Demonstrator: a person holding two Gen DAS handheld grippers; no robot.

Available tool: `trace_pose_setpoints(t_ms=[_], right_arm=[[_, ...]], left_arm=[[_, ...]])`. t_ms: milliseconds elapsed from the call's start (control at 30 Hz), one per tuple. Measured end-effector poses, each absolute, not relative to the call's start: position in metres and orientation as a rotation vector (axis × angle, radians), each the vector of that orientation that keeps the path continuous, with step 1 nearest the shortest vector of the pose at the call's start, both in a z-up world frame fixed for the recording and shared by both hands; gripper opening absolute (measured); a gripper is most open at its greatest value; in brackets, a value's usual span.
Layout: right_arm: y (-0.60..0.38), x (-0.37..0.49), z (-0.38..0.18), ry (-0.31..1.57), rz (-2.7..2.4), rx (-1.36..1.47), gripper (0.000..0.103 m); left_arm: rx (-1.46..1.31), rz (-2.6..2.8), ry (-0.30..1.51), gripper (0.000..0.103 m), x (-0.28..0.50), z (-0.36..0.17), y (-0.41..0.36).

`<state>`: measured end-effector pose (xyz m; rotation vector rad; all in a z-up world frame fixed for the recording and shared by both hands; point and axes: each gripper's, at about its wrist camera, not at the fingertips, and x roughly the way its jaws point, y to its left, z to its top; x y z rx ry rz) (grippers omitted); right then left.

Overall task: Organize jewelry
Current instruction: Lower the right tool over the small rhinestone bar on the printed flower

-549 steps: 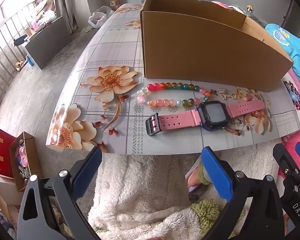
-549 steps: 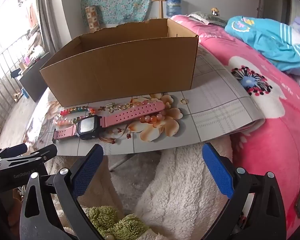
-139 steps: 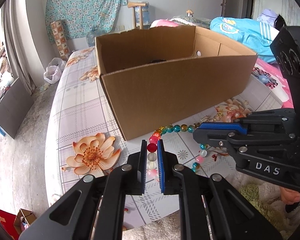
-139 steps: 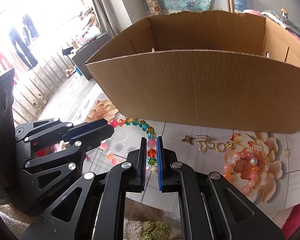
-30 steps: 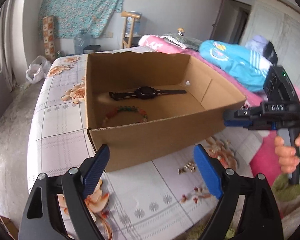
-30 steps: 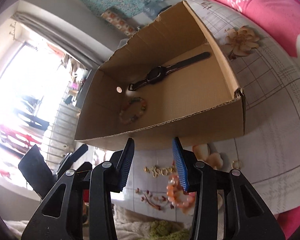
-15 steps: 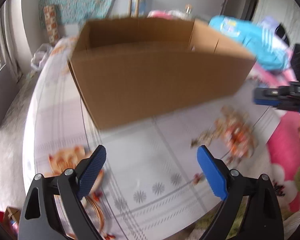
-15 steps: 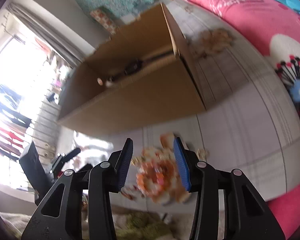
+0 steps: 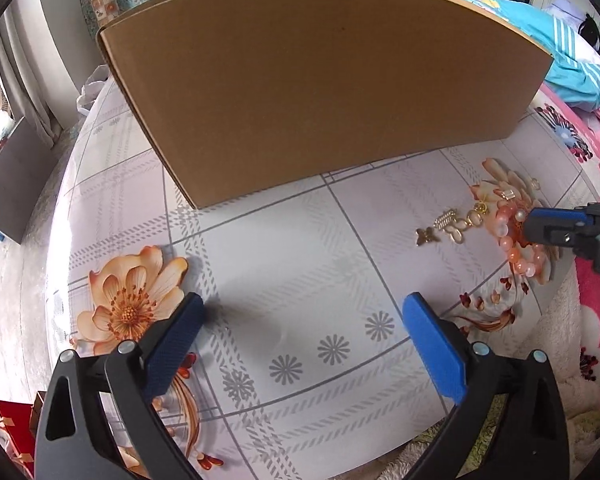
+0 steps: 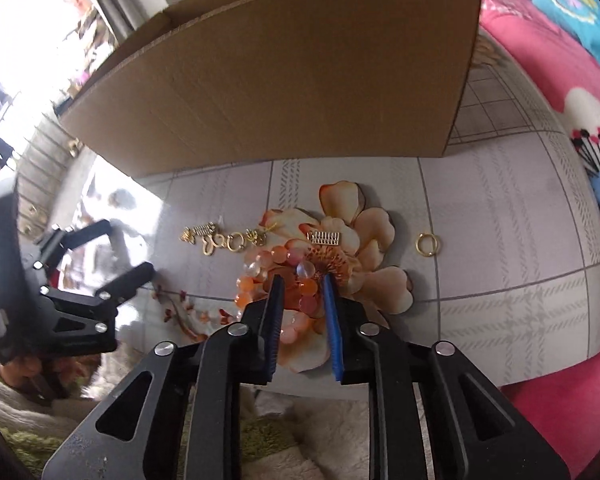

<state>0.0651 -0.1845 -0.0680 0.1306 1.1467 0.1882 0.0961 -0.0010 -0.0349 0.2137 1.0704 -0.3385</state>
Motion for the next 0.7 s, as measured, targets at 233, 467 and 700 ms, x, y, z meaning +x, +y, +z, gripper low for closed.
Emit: trace_pose_setpoints(t_ms=[233, 467, 700], right_arm=[[-0.177, 0.063, -0.072, 1.145, 0.157, 0.086, 0.007], [-0.219, 0.051, -0.07, 1.135, -0.005, 0.138, 0.007], [-0.269, 0.062, -0.066, 1.065, -0.164, 0.167, 0.007]], left_arm=[[0.218, -0.348, 1.074, 0.098, 0.103, -0.036, 0.001], [0.22, -0.349, 1.075, 0.098, 0.104, -0.036, 0.0], [0.219, -0.341, 1.069, 0.099, 0.104, -0.036, -0.001]])
